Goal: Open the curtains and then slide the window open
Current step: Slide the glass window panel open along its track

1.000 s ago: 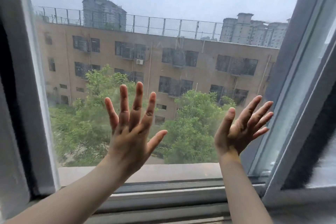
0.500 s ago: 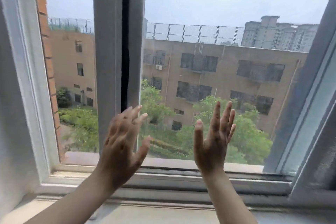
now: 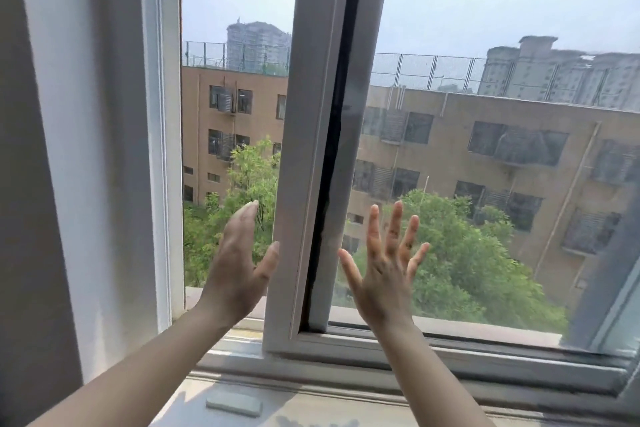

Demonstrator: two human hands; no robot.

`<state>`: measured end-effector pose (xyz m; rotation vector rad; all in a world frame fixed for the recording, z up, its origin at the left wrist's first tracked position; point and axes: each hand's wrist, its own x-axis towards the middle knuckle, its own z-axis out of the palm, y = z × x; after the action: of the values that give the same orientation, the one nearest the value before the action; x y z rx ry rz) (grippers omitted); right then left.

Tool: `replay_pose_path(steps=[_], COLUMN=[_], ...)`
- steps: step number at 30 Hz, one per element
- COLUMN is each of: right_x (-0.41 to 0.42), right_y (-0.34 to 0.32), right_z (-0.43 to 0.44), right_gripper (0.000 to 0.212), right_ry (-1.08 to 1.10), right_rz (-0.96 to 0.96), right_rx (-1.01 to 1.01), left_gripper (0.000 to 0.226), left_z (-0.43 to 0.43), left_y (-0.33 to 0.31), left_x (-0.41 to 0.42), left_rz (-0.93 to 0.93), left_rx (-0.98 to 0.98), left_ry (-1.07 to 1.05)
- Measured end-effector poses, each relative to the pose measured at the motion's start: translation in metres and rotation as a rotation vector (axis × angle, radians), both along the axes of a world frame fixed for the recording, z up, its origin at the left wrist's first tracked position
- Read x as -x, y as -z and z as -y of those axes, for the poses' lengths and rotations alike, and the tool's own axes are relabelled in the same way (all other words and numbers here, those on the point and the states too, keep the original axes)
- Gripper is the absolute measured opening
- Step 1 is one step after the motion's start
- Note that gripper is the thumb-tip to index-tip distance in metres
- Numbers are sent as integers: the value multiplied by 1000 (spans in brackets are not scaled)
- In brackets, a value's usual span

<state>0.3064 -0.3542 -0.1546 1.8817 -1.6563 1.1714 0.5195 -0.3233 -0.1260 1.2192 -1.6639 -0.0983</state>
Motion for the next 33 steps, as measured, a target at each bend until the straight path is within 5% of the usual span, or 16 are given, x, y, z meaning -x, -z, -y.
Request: replay_pose_path(steps=[4,8,19,33], right_x=[14,31,72,150], right_y=[5,5,4,2], right_z=[10,11,8,1], right_gripper=[83,81,73,77], right_ry=[51,44,33,71], right_rz=[-116,-200,-355,-397], right_rx=[30,53,57,73], left_gripper=[82,65,54,71], left_z=[22,25,20,14], left_y=[-15,-16,-20,-21], left_x=[9,23,43,98], left_rz=[-148,-277,-315,-250], left_rx=[-241,-256,-265,-327], left_ry=[262,249,192,307])
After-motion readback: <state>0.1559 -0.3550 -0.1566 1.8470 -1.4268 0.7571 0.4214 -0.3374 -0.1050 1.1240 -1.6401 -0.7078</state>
